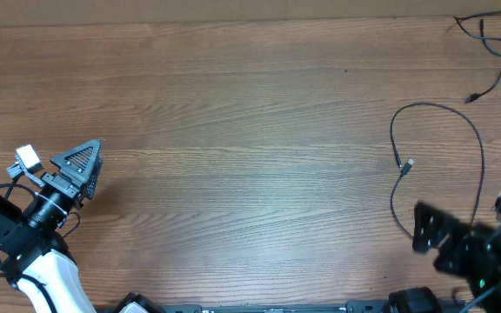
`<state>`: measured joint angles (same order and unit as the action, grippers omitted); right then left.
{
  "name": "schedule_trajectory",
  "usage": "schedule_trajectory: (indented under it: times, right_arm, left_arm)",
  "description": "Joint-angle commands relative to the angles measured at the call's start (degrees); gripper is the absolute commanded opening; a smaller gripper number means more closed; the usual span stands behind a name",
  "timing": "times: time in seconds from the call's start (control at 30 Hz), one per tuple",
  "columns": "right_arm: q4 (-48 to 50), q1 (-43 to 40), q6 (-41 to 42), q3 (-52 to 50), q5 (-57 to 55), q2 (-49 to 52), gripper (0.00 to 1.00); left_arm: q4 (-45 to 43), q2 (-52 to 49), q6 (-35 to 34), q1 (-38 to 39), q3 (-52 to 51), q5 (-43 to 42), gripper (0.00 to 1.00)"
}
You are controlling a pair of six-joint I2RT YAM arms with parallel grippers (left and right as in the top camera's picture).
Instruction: Untangle cables
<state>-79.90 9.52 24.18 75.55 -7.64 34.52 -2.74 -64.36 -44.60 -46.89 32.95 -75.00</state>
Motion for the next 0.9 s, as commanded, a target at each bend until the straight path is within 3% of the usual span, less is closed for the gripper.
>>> schedule_trajectory:
  times: [0.0,0.27,0.47,0.77,0.87]
  right_arm:
    - [8.2,0.4,0.0,-2.6,0.2,-2.5,1.0]
    - [29.6,0.4,0.0,-8.3,0.2,-5.7,1.0]
    - [48.0,0.4,0.0,-21.2,0.2,-11.0,1.0]
    - [53.9,0.4,0.0,-36.7,0.2,-17.0,1.0]
    - [61.7,0.4,0.0,-43.4,0.2,-17.2,1.0]
  left_arm:
    - [-0.1,0.3,1.3,-0.2,0.9,-0.9,1.0]
    - [-0.1,0.3,1.3,-0.2,0.9,-0.9,0.99]
    - [-0.1,0.3,1.3,-0.2,0.9,-0.9,0.99]
    - [-0.1,0.3,1.3,-0.2,0.9,-0.9,1.0]
    - [-0.1,0.3,1.3,-0.2,0.9,-0.9,1.0]
